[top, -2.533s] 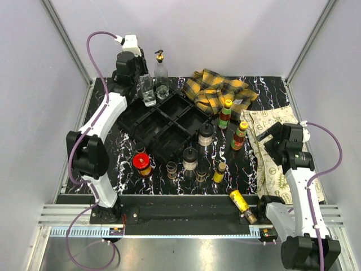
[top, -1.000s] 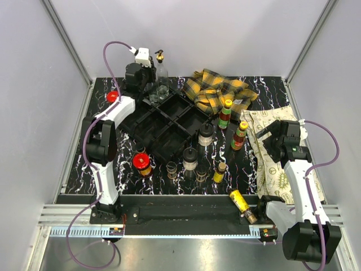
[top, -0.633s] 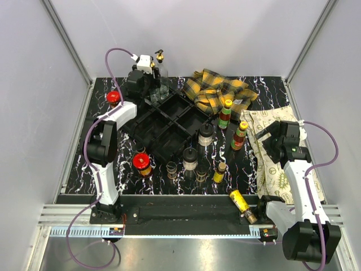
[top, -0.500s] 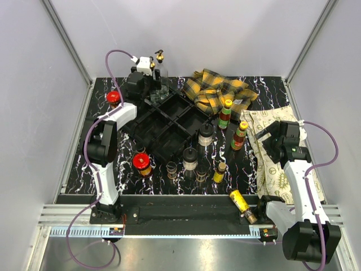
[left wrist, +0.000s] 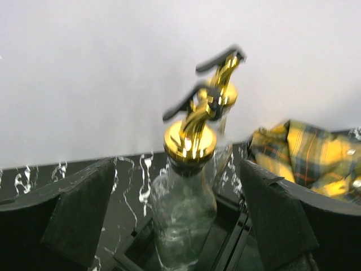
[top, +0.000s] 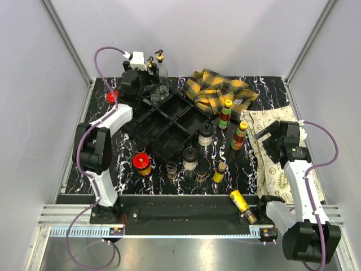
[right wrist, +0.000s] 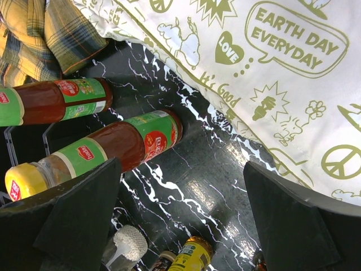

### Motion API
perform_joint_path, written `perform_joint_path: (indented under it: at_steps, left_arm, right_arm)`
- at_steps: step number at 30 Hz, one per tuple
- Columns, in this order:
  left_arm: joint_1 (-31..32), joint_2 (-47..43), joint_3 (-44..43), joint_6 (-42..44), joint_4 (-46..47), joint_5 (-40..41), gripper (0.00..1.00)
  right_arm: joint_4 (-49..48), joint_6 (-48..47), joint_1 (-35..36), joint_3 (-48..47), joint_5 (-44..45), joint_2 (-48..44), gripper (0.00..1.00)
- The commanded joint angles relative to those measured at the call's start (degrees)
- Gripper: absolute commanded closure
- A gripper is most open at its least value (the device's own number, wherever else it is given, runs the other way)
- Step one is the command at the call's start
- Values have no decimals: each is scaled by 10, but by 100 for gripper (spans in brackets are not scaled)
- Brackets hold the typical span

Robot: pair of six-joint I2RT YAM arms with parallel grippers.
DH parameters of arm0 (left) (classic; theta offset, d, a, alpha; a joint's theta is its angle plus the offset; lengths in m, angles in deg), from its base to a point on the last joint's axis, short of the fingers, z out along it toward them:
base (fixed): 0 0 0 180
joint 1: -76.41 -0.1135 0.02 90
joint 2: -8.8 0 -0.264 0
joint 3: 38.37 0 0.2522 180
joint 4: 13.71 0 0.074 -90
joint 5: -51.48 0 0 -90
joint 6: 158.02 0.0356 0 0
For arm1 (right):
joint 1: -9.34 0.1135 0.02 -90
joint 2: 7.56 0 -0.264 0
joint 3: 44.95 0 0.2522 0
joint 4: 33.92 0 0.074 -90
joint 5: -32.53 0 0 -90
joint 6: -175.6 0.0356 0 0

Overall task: Organize the condiment bottles
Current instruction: Place the bottle in the storage box.

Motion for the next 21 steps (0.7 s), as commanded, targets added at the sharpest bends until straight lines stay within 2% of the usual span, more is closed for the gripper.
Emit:
perform_joint_path:
  at_steps: [1,6,13,16,21]
  left_arm:
    - [2,-52,10,5,52,14,3]
    - [3,-91,42,0,55,19,2]
    - [6,-232,133,-33,58,7,2]
    - [11,-295,154,-41,25,-47,2]
    - [25,-370,172,-40,-38,-232,2]
  right_arm:
    - [-19,-1,-3,-3,-15,-11,0]
    - [-18,-1,-3,-3,-21,-20,0]
    - [-18,-12,-3,-10,-30,-30,0]
    - [-14,-22,-3,-15,-31,-28,0]
    - [-7,-28,-3,-22,-57,-23,0]
